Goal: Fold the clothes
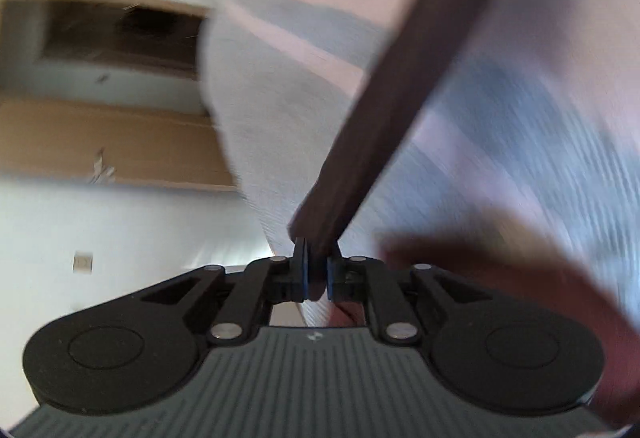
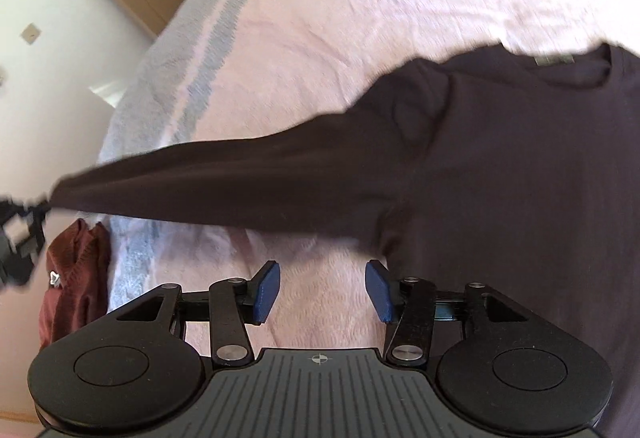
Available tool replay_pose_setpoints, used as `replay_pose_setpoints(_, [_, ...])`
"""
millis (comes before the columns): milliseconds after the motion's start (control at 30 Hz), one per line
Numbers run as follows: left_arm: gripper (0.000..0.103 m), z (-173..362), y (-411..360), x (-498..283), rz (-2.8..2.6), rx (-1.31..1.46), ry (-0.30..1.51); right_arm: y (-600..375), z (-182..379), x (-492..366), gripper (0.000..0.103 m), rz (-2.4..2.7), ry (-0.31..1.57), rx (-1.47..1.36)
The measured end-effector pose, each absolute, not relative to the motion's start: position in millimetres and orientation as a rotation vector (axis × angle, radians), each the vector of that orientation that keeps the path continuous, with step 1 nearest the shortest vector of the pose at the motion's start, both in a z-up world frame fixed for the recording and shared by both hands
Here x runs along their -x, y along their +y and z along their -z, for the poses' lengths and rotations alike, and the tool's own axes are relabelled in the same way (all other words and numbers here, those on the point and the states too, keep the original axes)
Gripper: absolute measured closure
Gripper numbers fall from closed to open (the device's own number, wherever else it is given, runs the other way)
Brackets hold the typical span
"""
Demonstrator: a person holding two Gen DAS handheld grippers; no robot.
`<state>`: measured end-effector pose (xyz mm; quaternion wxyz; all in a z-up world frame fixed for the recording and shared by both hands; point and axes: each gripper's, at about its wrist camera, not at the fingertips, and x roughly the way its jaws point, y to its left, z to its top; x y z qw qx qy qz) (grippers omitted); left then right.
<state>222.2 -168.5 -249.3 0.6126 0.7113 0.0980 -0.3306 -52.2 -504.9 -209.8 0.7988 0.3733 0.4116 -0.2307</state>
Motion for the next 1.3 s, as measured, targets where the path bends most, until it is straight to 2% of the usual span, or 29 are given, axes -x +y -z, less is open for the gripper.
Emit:
replay_pose_setpoints(100, [0.090, 272.6, -153.8, -219.4, 0.783, -1.672, 0.347, -501.7, 215.8, 52.8, 0.052, 0.501, 0.907, -0.855])
replay_pose_setpoints(200, [0.090, 272.7, -144.5, -220.6, 0.770, -1.647, 0.392, -503.0, 213.7, 55.6, 0.051, 0.503, 0.931, -0.857])
replay_pose_setpoints(267, [0.089, 263.9, -139.6, -221.1, 0.752, -1.601, 0.422, -503.9, 213.0, 56.8, 0.051, 0.511, 0.949, -0.861])
replay_pose_setpoints(400, [0.080, 235.9, -136.3, -221.8, 0.749, -1.457, 0.495, -508.3, 213.2, 70.8, 0.051, 0.553, 0.965, -0.909])
replay_pose_setpoints(533, [0.077, 212.0, -142.5, -211.6, 0.794, -1.305, 0.574, -510.6, 200.7, 99.5, 0.050, 0.637, 0.938, -0.959])
replay_pose_setpoints(600, [0.072, 205.8, -149.9, -202.5, 0.840, -1.227, 0.631, -506.5, 191.4, 119.5, 0.049, 0.695, 0.933, -0.955])
replay_pose_setpoints(667, [0.069, 198.6, -158.9, -187.1, 0.896, -1.164, 0.686, -502.1, 181.9, 139.7, 0.046, 0.753, 0.927, -0.950])
replay_pose_setpoints(767, [0.060, 191.3, -173.9, -158.1, 0.979, -1.099, 0.734, -492.2, 171.7, 174.8, 0.030, 0.859, 0.975, -0.931])
replay_pose_setpoints(833, [0.056, 186.6, -182.1, -134.2, 1.034, -1.069, 0.755, -484.4, 167.4, 199.0, 0.026, 0.911, 1.026, -0.924])
replay_pose_setpoints(933, [0.051, 185.6, -195.4, -95.1, 1.117, -1.053, 0.774, -471.7, 160.9, 236.6, 0.025, 0.956, 1.075, -0.930])
replay_pose_setpoints(1067, [0.040, 175.5, -207.9, -43.0, 1.205, -1.019, 0.790, -455.4, 151.8, 282.1, 0.025, 0.989, 1.114, -0.920])
replay_pose_setpoints(1300, [0.032, 149.0, -210.1, 40.8, 1.333, -1.024, 0.772, -422.8, 136.0, 324.6, 0.025, 0.960, 1.120, -0.852])
